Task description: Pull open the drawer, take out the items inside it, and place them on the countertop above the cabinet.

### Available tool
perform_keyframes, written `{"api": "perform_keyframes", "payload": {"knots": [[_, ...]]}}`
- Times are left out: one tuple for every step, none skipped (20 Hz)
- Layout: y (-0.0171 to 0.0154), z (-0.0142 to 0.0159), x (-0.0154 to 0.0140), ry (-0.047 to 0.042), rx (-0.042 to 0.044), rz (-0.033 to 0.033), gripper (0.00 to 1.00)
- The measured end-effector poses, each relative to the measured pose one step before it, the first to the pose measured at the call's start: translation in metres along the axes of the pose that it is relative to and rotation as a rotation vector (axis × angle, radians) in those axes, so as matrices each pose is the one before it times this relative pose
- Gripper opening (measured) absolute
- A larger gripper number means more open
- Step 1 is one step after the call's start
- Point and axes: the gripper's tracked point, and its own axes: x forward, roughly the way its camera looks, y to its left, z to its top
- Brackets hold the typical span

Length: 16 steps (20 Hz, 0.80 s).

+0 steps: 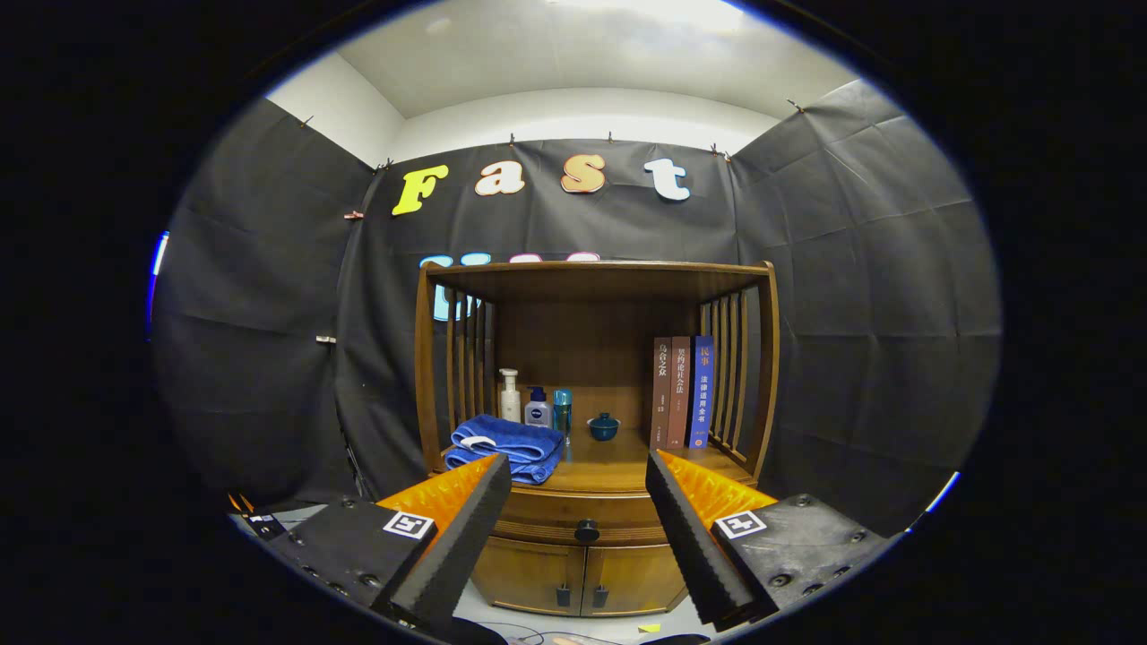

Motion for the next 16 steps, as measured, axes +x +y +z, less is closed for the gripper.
{"api": "perform_keyframes", "payload": {"knots": [[-0.00046, -0.00007, 0.00046, 0.00083, 0.00148, 0.0017, 0.98], [0.00074, -0.0009, 0.00124, 0.00301, 0.00087, 0.00212, 0.98], [0.00018, -0.00098, 0.00212, 0.00385, -0.00162, 0.00102, 0.98], [0.00078, -0.00255, 0.00214, 0.00784, -0.00176, 0.00513, 0.98], [-0.00038, -0.00295, 0.00195, 0.01033, -0.00035, 0.00206, 0.98], [-0.00037, -0.00275, 0.00393, 0.00967, 0.00148, -0.00113, 0.98], [0.00031, -0.00301, 0.00315, 0.00801, 0.00481, 0.00166, 0.98], [0.00097, -0.00295, 0.00319, 0.00802, 0.00463, 0.00193, 0.99], [0.00056, -0.0035, 0.00466, 0.00815, 0.00335, 0.00118, 0.99], [0.00027, -0.00546, 0.00482, 0.01033, 0.0023, 0.00106, 0.98], [0.00009, -0.00574, 0.00472, 0.01217, 0.00116, 0.00034, 0.98], [-0.00085, -0.00695, 0.00732, 0.01402, 0.00071, -0.00135, 0.99], [-0.00125, -0.00739, 0.00801, 0.01649, 0.00207, -0.00204, 0.98], [-0.0002, -0.00872, 0.00822, 0.01905, 0.006, 0.00185, 0.98], [0.0003, -0.00783, 0.00806, 0.01385, 0.01204, 0.00468, 0.98], [-0.00178, -0.00889, 0.00997, 0.01477, 0.01044, -0.00393, 0.98]]}}
